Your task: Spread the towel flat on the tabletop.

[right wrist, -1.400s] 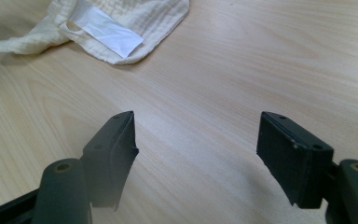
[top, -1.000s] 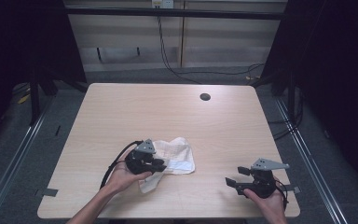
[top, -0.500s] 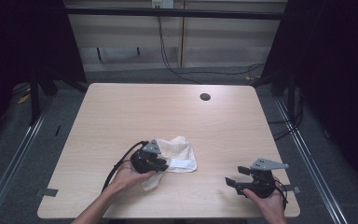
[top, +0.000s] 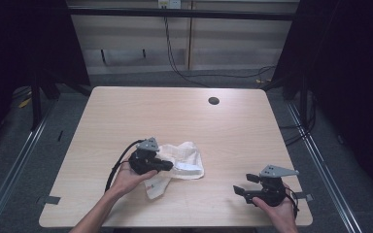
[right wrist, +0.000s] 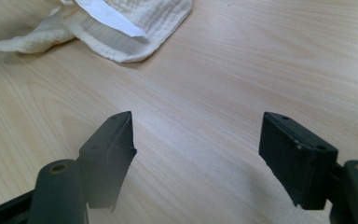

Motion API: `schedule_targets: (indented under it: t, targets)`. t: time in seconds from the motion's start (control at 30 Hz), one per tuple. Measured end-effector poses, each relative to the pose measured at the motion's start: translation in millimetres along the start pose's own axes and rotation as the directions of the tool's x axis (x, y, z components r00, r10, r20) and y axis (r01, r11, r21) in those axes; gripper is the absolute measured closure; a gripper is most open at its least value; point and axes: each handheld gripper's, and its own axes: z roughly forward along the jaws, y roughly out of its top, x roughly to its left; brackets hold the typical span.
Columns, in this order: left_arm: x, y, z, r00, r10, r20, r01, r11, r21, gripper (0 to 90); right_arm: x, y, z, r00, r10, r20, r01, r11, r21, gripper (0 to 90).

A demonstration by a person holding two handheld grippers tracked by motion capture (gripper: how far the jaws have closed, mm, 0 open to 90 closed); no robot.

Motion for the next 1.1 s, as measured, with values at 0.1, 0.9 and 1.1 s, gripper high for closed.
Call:
schedule_targets:
  t: [0.1,0.9,1.1]
  targets:
    - [-1.2,3.8,-11.9,1.0,0.002,-0.007,-0.003,0.9994,-0.036,86.6,0.0,0.3,1.9,1.0,-0.008,-0.001,0.008,1.0,0.004,26.2]
    - [21.5,-47.0,-65.4,0.9885,-0.113,-0.1,0.103,0.9893,-0.104,86.6,25.8,64.7,65.5,0.9537,-0.181,-0.24,0.201,0.978,0.06,50.8]
    - [30.7,-52.4,-63.1,0.984,-0.141,-0.109,0.13,0.9859,-0.105,86.6,25.9,74.5,94.4,0.9341,-0.204,-0.293,0.24,0.967,0.09,60.1]
